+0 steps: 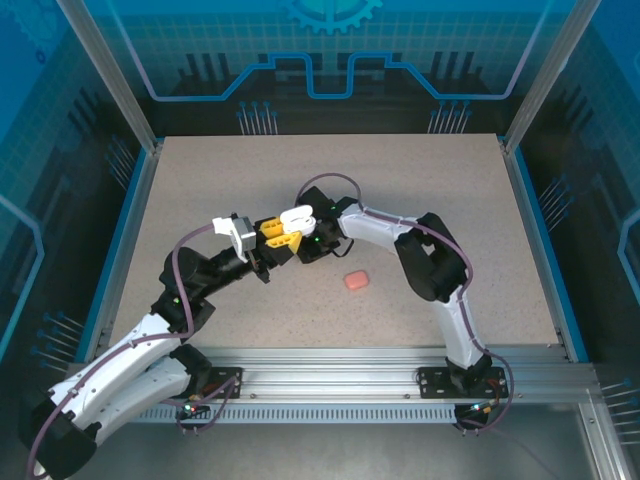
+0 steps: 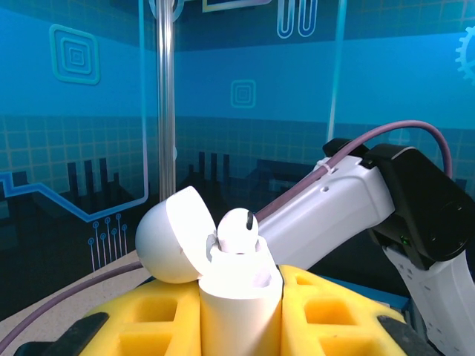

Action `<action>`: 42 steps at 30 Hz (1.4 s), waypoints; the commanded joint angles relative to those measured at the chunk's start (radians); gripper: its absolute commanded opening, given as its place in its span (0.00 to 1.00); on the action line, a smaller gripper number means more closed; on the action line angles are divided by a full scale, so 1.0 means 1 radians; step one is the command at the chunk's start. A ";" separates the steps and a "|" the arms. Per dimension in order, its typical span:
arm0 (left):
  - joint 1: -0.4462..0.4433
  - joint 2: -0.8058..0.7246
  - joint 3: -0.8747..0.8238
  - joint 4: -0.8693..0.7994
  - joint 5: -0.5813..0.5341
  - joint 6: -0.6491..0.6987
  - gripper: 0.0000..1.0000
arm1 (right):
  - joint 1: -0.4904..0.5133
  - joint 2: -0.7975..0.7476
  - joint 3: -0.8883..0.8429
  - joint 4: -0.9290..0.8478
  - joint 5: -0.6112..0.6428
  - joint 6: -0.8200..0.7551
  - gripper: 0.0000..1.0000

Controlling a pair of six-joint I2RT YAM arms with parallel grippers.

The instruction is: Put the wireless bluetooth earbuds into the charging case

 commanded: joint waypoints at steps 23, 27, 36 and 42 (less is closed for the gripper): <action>-0.007 0.113 -0.005 0.108 0.020 -0.058 0.00 | -0.049 -1.041 -0.507 0.205 0.348 -0.299 0.22; -0.007 0.141 0.002 0.112 0.027 -0.066 0.00 | -0.009 -1.136 -0.490 0.202 0.379 -0.360 0.21; -0.016 0.204 0.016 0.136 0.045 -0.084 0.00 | 0.266 -1.180 -0.380 0.220 0.597 -0.589 0.21; -0.019 0.212 0.019 0.139 0.052 -0.073 0.00 | 0.372 -1.106 -0.294 0.201 0.676 -0.699 0.21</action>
